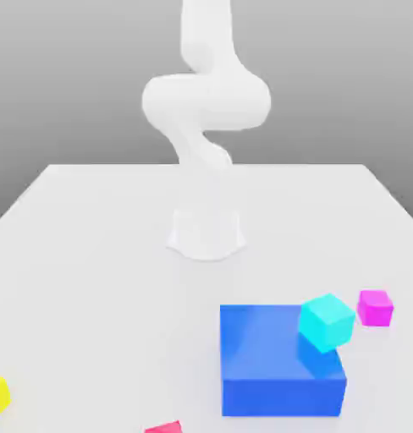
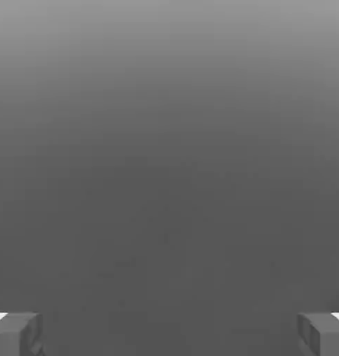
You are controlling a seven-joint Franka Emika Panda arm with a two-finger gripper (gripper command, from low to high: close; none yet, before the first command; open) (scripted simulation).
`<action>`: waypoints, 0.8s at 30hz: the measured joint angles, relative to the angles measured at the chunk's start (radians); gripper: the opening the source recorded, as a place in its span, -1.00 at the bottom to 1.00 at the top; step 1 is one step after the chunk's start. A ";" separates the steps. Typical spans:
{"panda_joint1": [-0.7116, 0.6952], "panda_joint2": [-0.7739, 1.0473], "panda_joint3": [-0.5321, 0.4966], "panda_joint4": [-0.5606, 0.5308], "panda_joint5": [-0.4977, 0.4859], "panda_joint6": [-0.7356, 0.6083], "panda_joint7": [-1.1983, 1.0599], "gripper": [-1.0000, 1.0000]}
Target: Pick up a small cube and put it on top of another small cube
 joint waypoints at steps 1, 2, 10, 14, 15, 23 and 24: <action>-0.030 0.038 0.011 0.003 -0.012 0.009 0.049 0.00; -0.061 0.075 0.024 0.006 -0.020 0.017 0.093 0.00; -0.245 0.358 0.071 0.031 -0.121 0.079 0.461 0.00; -0.311 0.499 0.066 0.043 -0.165 0.110 0.640 0.00; -0.325 0.534 0.063 0.046 -0.174 0.118 0.683 0.00; -0.428 0.805 0.008 0.067 -0.176 0.190 0.981 0.00; -0.435 0.838 0.001 0.069 -0.166 0.200 1.011 0.00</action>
